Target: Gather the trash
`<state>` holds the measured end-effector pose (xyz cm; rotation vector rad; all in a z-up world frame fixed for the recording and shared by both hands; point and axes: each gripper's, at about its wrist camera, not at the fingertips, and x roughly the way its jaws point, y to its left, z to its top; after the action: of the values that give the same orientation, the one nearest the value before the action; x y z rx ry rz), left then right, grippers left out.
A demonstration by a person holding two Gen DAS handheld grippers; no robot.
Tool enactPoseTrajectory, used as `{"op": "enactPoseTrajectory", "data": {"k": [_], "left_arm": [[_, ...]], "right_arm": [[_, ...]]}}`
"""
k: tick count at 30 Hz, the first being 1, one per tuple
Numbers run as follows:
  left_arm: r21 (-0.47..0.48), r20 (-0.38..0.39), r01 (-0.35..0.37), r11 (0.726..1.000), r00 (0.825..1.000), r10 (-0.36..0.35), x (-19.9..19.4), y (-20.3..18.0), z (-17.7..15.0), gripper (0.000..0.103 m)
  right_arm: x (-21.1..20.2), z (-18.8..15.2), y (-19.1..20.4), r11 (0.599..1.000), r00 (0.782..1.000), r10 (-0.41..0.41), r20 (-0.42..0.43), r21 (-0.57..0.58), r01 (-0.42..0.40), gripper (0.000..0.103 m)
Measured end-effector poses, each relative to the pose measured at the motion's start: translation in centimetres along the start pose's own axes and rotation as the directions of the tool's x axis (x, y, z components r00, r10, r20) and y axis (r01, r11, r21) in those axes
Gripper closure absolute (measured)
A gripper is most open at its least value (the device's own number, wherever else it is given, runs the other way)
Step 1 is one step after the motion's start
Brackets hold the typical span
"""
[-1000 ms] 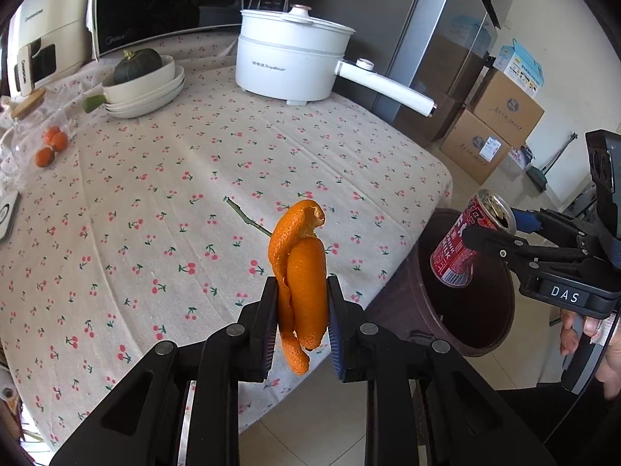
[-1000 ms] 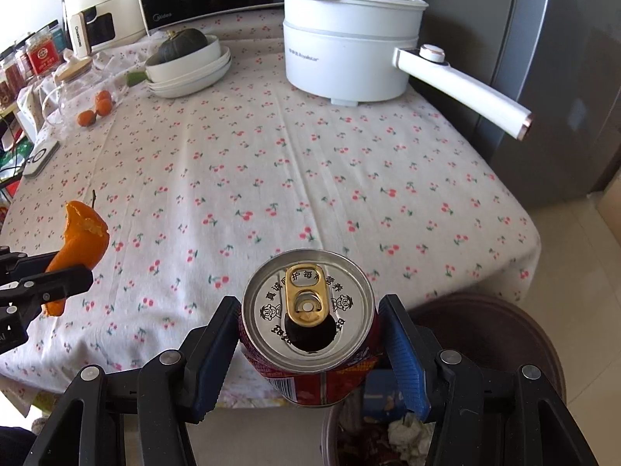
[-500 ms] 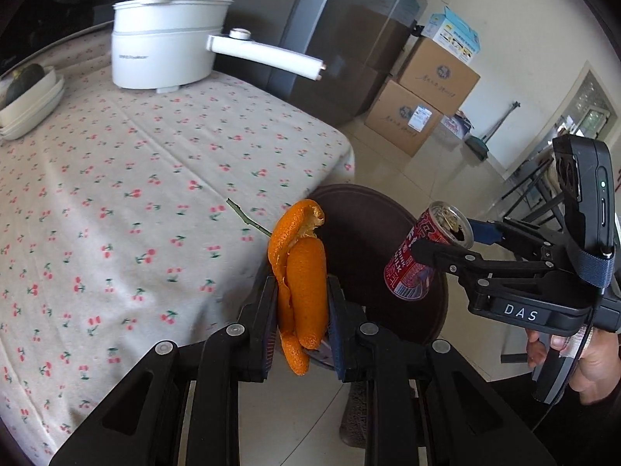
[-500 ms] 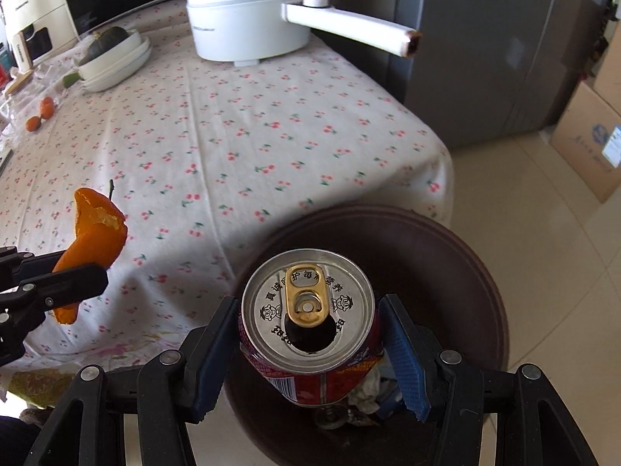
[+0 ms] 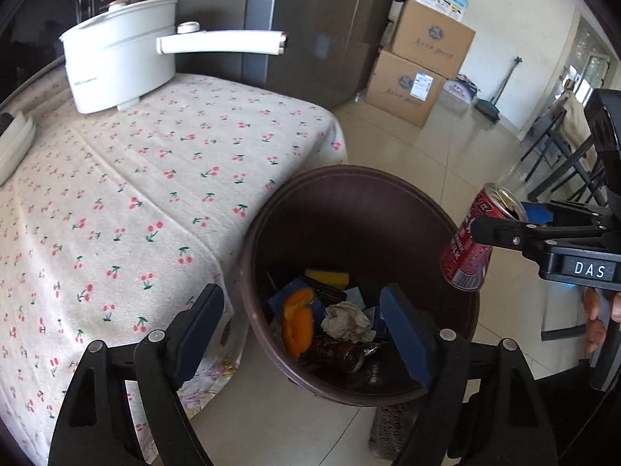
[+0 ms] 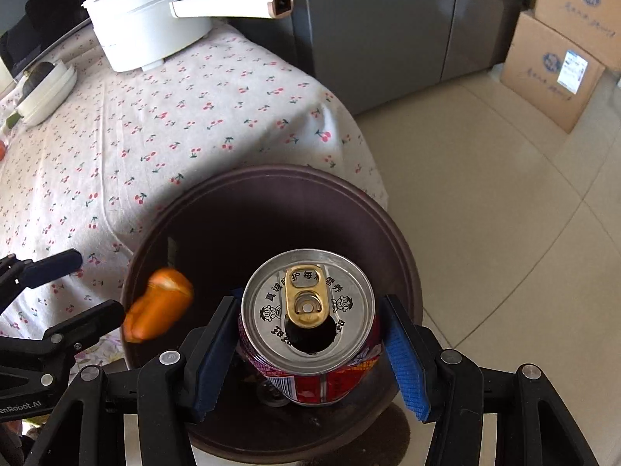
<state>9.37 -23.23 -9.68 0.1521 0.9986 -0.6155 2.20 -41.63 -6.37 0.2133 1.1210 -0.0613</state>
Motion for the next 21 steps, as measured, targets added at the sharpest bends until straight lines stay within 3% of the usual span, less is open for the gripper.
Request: {"op": "enactPoseTrajectory", "data": {"k": [6, 10, 15, 19, 21], "left_arm": [[-0.047, -0.035, -0.098, 0.994, 0.995, 0.096, -0.9, 2.4, -1.2, 0.010], [-0.093, -0.030, -0.124, 0.988, 0.992, 0.122, -2.6, 4.1, -2.0, 0.009], [-0.099, -0.002, -0.206, 0.974, 0.978, 0.207, -5.5, 5.1, -3.1, 0.009], [-0.147, 0.040, -0.247, 0.958, 0.966, 0.256, -8.5, 5.7, -4.1, 0.009], [-0.168, 0.062, -0.279, 0.946, 0.954, 0.293, -10.2, 6.0, -4.6, 0.009]], "right_arm": [[0.3, 0.3, 1.1, 1.000, 1.000, 0.013, -0.005, -0.018, -0.013, 0.040], [1.2, 0.5, 2.6, 0.999, 0.999, 0.025, -0.024, -0.043, -0.026, 0.040], [2.0, 0.8, 5.3, 0.997, 1.000, 0.021, -0.013, -0.070, -0.022, 0.039], [1.1, 1.3, 6.6, 0.999, 0.999, 0.017, 0.045, -0.036, -0.016, 0.015], [0.1, 1.4, 7.2, 0.999, 0.997, 0.029, 0.068, -0.021, -0.027, 0.011]]}}
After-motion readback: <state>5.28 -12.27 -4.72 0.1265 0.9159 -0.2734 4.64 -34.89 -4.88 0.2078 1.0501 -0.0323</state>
